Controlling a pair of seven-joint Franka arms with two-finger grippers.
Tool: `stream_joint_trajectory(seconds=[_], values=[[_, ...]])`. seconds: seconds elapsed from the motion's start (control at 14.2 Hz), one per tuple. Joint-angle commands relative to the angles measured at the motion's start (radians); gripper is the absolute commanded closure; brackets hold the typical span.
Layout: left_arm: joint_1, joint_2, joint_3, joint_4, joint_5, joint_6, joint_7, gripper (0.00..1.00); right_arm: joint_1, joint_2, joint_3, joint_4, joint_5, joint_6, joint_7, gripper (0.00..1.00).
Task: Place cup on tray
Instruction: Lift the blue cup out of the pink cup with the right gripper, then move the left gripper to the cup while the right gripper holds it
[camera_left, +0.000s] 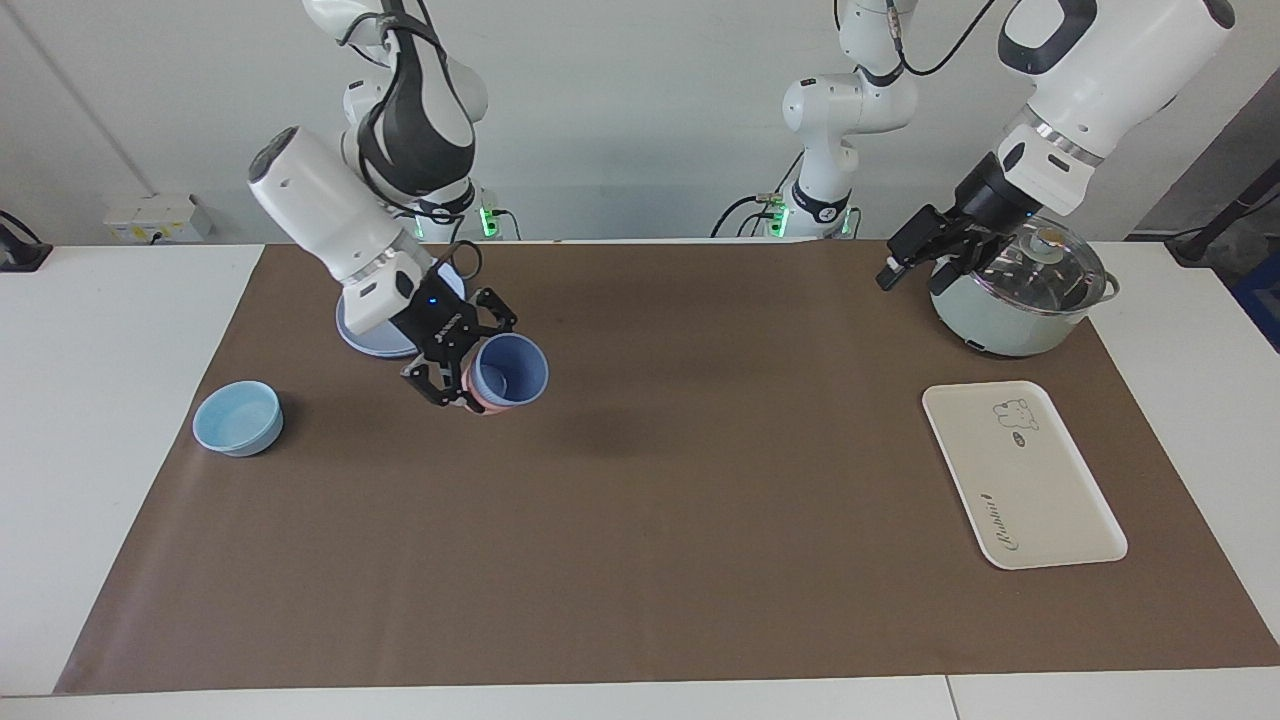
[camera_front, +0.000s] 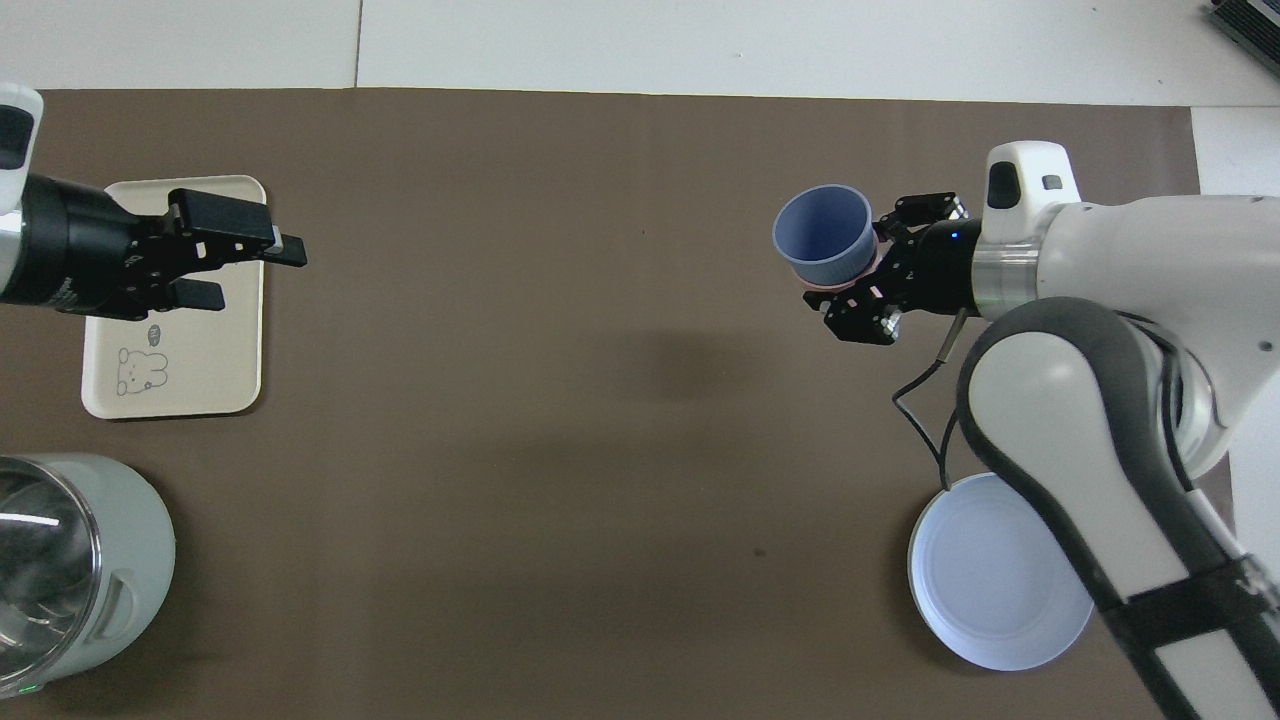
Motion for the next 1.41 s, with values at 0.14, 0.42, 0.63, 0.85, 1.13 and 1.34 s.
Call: stream_joint_trajectory(seconds=[0.14, 0.42, 0.63, 0.85, 1.13, 1.34], values=[[-0.126, 0.040, 0.004, -0.058, -0.191, 0.230, -0.128, 0.00, 0.141, 0.010, -0.001, 0.073, -0.280, -0.041, 0.300, 1.00], [-0.246, 0.135, 0.004, -0.063, -0.280, 0.420, -0.145, 0.04, 0.201, 0.019, -0.001, 0.150, -0.385, -0.154, 0.378, 1.00], [-0.330, 0.188, 0.004, -0.063, -0.291, 0.524, -0.145, 0.09, 0.230, 0.019, -0.001, 0.176, -0.457, -0.216, 0.387, 1.00], [-0.364, 0.189, 0.003, -0.083, -0.311, 0.534, -0.145, 0.20, 0.253, 0.019, 0.000, 0.186, -0.520, -0.234, 0.428, 1.00], [-0.371, 0.179, 0.001, -0.072, -0.312, 0.418, -0.130, 0.23, 0.261, 0.021, -0.001, 0.186, -0.527, -0.234, 0.447, 1.00], [-0.363, 0.175, 0.001, -0.071, -0.315, 0.346, -0.084, 0.23, 0.261, 0.021, -0.001, 0.186, -0.527, -0.234, 0.447, 1.00]])
